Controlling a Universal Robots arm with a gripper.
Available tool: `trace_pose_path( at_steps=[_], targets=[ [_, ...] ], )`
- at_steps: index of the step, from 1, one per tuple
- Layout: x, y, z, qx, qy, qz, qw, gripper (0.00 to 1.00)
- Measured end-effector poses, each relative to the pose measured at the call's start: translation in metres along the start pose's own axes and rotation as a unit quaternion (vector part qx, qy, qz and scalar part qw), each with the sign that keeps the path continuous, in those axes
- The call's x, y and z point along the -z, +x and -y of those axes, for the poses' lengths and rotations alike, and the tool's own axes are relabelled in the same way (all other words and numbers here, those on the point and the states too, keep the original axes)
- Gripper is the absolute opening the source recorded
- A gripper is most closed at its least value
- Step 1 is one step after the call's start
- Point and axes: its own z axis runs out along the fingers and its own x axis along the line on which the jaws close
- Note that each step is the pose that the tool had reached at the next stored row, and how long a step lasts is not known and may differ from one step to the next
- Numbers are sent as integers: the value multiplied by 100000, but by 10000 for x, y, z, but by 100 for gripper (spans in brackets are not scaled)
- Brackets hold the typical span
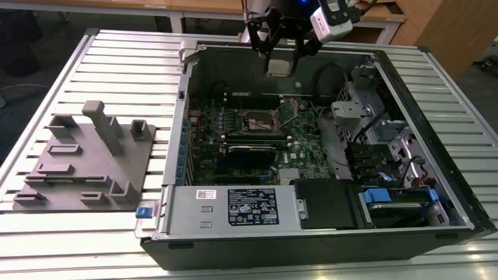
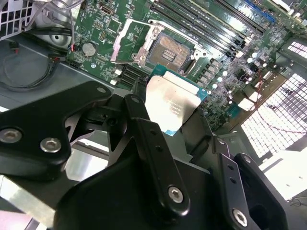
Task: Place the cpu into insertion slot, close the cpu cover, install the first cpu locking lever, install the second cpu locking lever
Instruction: 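Place the cpu into insertion slot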
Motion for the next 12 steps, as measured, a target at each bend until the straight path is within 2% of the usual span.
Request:
trace_pose_path(
  at_steps=[12],
  targets=[
    [-20, 1, 2, -7, 324, 6, 99999, 54]
  ],
)
